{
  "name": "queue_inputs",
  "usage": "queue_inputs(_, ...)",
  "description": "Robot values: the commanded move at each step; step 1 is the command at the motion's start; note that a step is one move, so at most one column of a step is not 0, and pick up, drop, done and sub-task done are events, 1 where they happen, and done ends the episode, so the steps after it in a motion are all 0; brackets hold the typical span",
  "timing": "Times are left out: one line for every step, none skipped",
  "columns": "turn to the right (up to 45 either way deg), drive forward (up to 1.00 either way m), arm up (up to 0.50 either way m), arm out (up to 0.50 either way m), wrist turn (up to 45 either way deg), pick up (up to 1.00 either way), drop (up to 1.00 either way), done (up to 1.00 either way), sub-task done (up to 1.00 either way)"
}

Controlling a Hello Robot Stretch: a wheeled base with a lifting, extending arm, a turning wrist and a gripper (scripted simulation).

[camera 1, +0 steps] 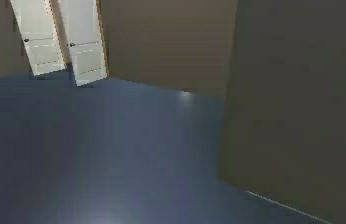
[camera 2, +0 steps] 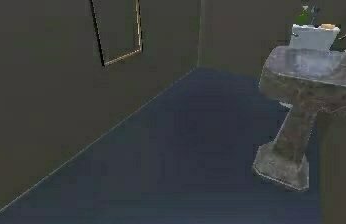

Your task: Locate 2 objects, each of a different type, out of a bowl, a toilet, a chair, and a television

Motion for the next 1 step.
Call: queue_inputs(45.0, 0.00, 0.00, 0.00, 0.0, 0.00, 0.00, 0.00, 0.00)
